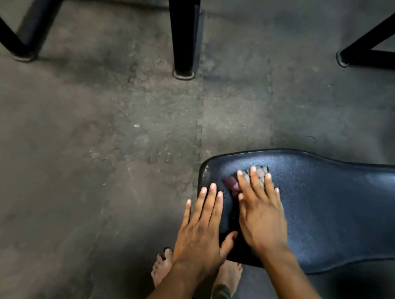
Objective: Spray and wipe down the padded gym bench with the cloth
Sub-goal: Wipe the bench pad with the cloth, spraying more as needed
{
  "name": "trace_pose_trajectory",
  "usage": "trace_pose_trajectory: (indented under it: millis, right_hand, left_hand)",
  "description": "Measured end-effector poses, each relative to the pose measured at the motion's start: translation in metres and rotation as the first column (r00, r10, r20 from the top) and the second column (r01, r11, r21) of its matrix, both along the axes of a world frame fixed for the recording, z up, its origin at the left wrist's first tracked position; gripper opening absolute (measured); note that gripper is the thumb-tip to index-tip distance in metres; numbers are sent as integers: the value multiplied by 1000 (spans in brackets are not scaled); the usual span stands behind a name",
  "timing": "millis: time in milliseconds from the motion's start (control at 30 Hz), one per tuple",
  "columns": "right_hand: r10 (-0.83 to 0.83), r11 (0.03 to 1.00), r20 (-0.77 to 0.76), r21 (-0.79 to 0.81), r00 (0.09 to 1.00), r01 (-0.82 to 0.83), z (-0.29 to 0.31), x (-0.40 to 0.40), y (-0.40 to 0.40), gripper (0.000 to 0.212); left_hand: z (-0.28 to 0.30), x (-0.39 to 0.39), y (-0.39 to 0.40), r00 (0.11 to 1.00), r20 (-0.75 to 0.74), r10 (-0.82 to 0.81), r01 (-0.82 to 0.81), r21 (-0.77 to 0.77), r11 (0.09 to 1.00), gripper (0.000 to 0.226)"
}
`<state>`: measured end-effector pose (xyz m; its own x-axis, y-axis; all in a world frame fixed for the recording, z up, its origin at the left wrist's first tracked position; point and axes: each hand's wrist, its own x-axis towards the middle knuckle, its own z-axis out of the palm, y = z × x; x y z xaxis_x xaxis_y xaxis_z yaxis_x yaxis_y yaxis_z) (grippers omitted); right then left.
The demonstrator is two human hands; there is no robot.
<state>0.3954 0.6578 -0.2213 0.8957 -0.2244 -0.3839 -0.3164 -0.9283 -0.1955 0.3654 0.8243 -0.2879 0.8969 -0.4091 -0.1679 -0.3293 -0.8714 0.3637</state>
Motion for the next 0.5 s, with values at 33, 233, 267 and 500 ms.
trace_pose_trajectory:
  millis: [33,233,267,500]
  right_hand:
    - [-12,1000,17,3,1000,12,1,15,-2,61]
    - [236,972,39,-13,971,-235,-10,92,28,59]
    - [294,956,42,-9,955,-294,-12,87,35,61]
    - [88,994,128,58,988,-96,-12,28,5,58]
  left_hand:
    - [-1,0,0,1000,6,8,-8,2,1000,100]
    - [-11,-2,-1,999,37,9,-10,19,1000,89]
    - [-12,-3,-2,1000,30,7,-8,24,1000,88]
    - [-9,-4,1,999,43,8,-8,13,1000,94]
